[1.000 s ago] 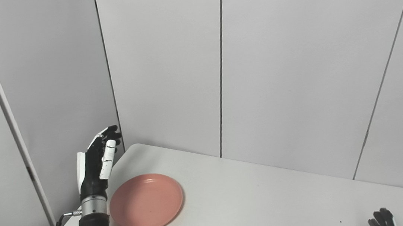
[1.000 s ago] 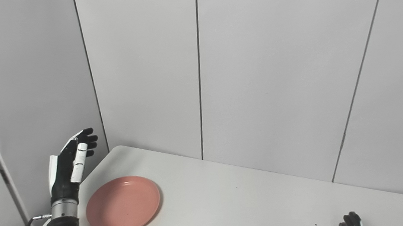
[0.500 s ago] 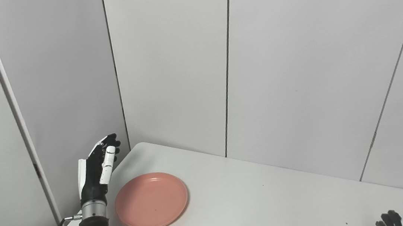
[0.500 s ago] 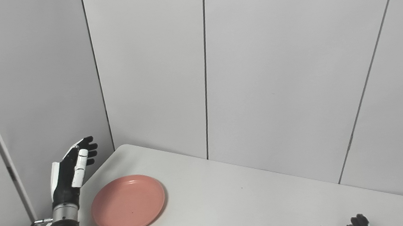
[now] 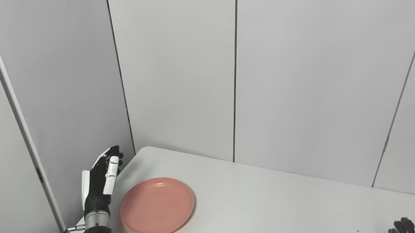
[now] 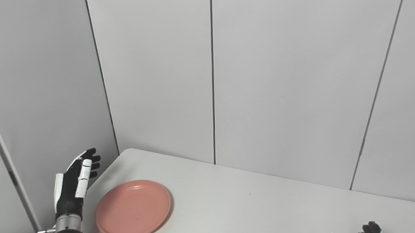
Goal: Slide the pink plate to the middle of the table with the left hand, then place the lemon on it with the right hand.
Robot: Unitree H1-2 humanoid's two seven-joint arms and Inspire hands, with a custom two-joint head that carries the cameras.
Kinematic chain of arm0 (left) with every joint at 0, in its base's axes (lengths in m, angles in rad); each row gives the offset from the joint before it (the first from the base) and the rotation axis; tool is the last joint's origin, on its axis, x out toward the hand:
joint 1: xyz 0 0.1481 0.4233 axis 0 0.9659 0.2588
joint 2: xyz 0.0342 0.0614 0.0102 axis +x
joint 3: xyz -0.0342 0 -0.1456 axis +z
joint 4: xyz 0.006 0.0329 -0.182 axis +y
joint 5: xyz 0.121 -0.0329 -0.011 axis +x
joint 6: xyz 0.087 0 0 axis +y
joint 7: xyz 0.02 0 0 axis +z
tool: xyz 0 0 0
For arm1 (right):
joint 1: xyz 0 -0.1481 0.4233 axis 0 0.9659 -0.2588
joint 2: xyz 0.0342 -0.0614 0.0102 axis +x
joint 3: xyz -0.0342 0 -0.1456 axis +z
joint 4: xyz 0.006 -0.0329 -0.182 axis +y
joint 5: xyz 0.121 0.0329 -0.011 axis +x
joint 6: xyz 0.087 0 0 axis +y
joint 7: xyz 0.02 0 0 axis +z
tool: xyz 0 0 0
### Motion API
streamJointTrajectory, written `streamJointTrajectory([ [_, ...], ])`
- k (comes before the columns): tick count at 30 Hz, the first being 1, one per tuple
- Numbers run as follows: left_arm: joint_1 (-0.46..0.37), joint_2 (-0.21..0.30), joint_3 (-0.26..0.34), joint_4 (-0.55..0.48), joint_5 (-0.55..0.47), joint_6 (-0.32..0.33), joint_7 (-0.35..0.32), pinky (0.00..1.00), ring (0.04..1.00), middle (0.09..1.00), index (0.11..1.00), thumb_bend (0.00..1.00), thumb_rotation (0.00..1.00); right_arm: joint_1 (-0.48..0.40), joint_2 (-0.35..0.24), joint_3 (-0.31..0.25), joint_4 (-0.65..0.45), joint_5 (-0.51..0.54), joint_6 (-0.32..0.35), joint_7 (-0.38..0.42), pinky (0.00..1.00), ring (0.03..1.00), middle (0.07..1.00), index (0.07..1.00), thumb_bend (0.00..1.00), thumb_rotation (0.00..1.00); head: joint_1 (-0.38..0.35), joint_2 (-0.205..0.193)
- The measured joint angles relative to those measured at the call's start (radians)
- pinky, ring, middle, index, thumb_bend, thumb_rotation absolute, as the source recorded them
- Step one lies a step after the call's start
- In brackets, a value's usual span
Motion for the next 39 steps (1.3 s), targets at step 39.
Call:
streamJointTrajectory([
  [39, -0.019, 0.027, -0.043, 0.267, -0.068, -0.159, -0.051, 0.77, 0.791, 0.793, 0.781, 0.62, 1.0, 0.016, -0.007, -0.009, -0.018, -0.005, 0.001, -0.009, 1.0, 1.0, 1.0, 1.0, 0.67, 0.99, 0.005, 0.014],
])
